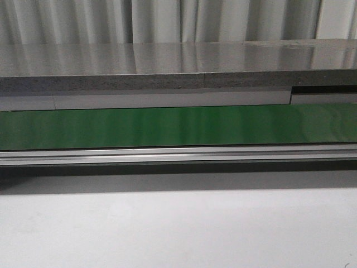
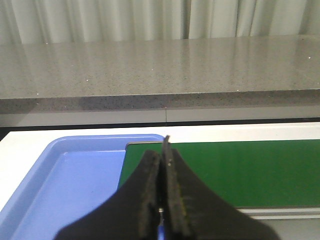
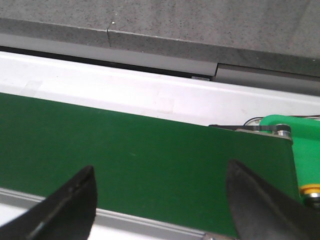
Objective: Move button from left to right
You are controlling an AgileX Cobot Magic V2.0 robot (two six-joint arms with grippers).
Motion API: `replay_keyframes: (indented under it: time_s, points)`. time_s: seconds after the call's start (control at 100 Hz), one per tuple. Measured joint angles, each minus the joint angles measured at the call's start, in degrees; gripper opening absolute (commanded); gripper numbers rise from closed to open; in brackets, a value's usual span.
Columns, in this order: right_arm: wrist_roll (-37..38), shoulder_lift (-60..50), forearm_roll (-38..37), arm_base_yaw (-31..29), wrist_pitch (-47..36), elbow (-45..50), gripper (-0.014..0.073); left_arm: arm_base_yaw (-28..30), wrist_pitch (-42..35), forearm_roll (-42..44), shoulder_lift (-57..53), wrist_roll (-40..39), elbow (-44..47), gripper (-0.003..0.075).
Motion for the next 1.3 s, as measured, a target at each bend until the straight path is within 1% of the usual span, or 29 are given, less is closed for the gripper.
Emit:
replay_keyframes:
  time_s: [0.19, 0.35, 0.49, 0.58, 0.64, 0.71, 0.75, 0.76, 0.78, 0.83, 0.85, 0.89, 0.92, 0.94, 0.95, 0.96, 0.97, 1.01, 1.3]
  points:
    - [0.00, -13.36, 0.46, 0.00, 0.63, 7.42, 0.0541, 0.00, 0.00, 0.00, 0.00, 0.00, 0.00, -0.0020]
    - [0.00, -23.82, 0.69, 0.00, 3.26, 10.87, 0.0541, 0.00, 0.00, 0.00, 0.00, 0.00, 0.00, -0.0020]
    - [0.00, -29.42, 0.81, 0.00, 6.39, 12.00, 0.0541, 0.00, 0.00, 0.00, 0.00, 0.00, 0.00, -0.0020]
    - [0.00, -30.87, 0.81, 0.00, 7.45, 12.36, 0.0531, 0.00, 0.00, 0.00, 0.00, 0.00, 0.00, -0.0020]
    - [0.00, -31.04, 0.81, 0.00, 7.59, 12.34, 0.0495, 0.00, 0.00, 0.00, 0.00, 0.00, 0.00, -0.0020]
    - [0.00, -31.04, 0.81, 0.00, 7.73, 12.34, 0.0409, 0.00, 0.00, 0.00, 0.00, 0.00, 0.00, -0.0020]
    - [0.00, -31.04, 0.81, 0.00, 7.72, 12.34, 0.0328, 0.00, 0.00, 0.00, 0.00, 0.00, 0.00, -0.0020]
    - [0.00, -31.04, 0.81, 0.00, 7.72, 12.34, 0.0328, 0.00, 0.00, 0.00, 0.00, 0.00, 0.00, -0.0020]
    - [0.00, -31.04, 0.81, 0.00, 7.85, 12.34, 0.0288, 0.00, 0.00, 0.00, 0.00, 0.00, 0.00, -0.0020]
    - [0.00, -31.04, 0.81, 0.00, 7.84, 12.34, 0.0178, 0.00, 0.00, 0.00, 0.00, 0.00, 0.00, -0.0020]
    - [0.00, -31.04, 0.81, 0.00, 7.84, 12.34, 0.0150, 0.00, 0.00, 0.00, 0.00, 0.00, 0.00, -0.0020]
    - [0.00, -31.04, 0.81, 0.00, 7.84, 12.34, 0.0055, 0.00, 0.00, 0.00, 0.00, 0.00, 0.00, -0.0020]
    - [0.00, -31.04, 0.81, 0.00, 7.84, 12.39, 0.0015, 0.00, 0.00, 0.00, 0.00, 0.00, 0.00, -0.0020]
    - [0.00, -31.04, 0.81, 0.00, 7.84, 12.39, -0.0033, 0.00, 0.00, 0.00, 0.00, 0.00, 0.00, -0.0020]
    - [0.00, -31.04, 0.81, 0.00, 7.84, 12.39, -0.0033, 0.00, 0.00, 0.00, 0.00, 0.00, 0.00, -0.0020]
    - [0.00, -31.04, 0.81, 0.00, 7.84, 12.39, -0.0066, 0.00, 0.00, 0.00, 0.00, 0.00, 0.00, -0.0020]
    - [0.00, -31.04, 0.81, 0.00, 7.84, 12.39, -0.0076, 0.00, 0.00, 0.00, 0.00, 0.00, 0.00, -0.0020]
    - [0.00, -31.04, 0.83, 0.00, 7.84, 12.39, -0.0062, 0.00, 0.00, 0.00, 0.00, 0.00, 0.00, -0.0020]
    - [0.00, -31.04, 0.93, 0.00, 7.97, 12.39, -0.0068, 0.00, 0.00, 0.00, 0.00, 0.00, 0.00, -0.0020]
